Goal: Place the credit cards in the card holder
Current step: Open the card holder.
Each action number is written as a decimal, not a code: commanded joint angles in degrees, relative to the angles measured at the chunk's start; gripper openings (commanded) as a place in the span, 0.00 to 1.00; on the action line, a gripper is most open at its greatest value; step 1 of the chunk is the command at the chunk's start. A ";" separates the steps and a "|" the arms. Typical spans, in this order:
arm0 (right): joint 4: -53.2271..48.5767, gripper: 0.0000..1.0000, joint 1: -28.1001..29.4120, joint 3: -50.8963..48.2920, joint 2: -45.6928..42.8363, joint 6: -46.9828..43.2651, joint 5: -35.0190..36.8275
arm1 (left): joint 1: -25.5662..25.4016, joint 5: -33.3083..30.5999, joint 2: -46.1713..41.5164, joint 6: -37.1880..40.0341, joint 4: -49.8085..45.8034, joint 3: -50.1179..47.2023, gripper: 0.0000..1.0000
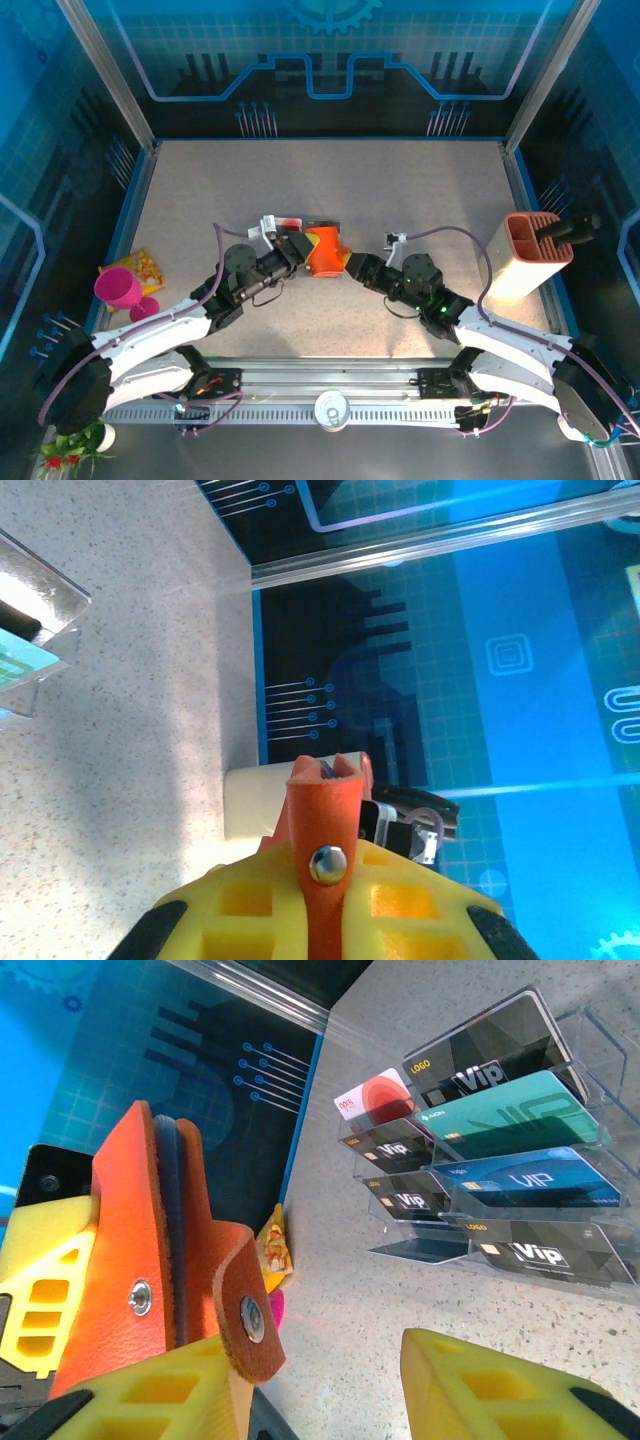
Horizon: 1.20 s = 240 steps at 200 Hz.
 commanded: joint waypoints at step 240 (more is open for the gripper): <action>22.41 0.40 -2.64 -4.14 3.32 9.69 -7.21 | -0.69 -0.12 4.08 -2.49 8.56 -0.94 0.03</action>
